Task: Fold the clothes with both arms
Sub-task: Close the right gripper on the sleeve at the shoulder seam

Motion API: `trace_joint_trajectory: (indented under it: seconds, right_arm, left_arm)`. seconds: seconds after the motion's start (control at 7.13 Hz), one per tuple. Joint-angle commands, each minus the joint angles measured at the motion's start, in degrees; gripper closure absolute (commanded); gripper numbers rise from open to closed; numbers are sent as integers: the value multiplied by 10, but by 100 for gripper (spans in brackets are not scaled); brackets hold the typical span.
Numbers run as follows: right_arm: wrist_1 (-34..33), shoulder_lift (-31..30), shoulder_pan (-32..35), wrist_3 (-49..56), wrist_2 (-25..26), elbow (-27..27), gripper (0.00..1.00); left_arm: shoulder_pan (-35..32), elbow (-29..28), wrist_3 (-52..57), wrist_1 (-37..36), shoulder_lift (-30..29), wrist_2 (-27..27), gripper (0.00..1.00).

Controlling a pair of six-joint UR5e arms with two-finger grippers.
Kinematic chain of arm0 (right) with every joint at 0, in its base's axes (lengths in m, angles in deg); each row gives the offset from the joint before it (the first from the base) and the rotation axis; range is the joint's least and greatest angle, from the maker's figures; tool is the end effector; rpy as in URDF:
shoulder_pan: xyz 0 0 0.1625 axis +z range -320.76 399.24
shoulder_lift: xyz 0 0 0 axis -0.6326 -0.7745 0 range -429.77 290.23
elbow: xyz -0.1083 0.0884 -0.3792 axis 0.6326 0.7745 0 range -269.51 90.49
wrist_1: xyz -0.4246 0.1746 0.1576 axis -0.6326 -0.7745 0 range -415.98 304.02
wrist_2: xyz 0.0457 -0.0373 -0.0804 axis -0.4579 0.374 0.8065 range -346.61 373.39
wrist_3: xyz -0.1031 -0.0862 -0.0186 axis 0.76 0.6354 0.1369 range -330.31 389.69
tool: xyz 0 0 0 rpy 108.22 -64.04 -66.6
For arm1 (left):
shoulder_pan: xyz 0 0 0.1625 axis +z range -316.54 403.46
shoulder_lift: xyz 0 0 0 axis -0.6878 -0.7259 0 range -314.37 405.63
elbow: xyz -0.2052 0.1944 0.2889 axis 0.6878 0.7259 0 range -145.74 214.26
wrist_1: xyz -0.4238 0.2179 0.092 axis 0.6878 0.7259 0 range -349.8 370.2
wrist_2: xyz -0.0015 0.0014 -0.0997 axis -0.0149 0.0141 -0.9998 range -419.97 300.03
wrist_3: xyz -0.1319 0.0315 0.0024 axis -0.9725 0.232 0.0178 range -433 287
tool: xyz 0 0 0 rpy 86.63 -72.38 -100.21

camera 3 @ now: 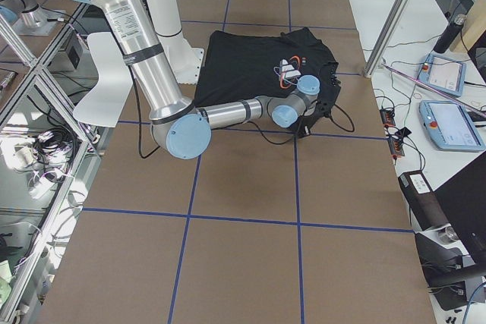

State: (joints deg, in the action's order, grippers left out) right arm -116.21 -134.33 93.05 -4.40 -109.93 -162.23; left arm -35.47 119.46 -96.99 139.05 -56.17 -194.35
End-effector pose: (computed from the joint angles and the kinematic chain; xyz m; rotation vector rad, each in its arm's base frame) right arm -0.4154 -0.6674 0.4893 0.2036 -0.8285 -0.2269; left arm 0.0937 -0.6795 0.4972 0.5012 0.9230 0.1054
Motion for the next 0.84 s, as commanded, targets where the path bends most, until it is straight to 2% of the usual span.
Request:
trace_joint_trajectory:
  seconds: [0.0,0.14,0.28,0.42,0.7]
  right_arm:
    - [0,8,3,-25,-15,-1,100]
    - [0,19,10,-51,-38,-6,100]
    - [1,23,26,-51,-83,-7,100]
    - [-2,50,26,-56,-100,-8,100]
    - [-3,114,13,-132,-99,12,100]
  left_arm:
    - [0,-1,-1,2,0,0,0]
    - [0,-1,-1,2,0,0,0]
    - [0,-3,0,2,0,0,0]
    - [0,-3,0,2,0,0,0]
    - [0,-11,4,2,-2,0,0]
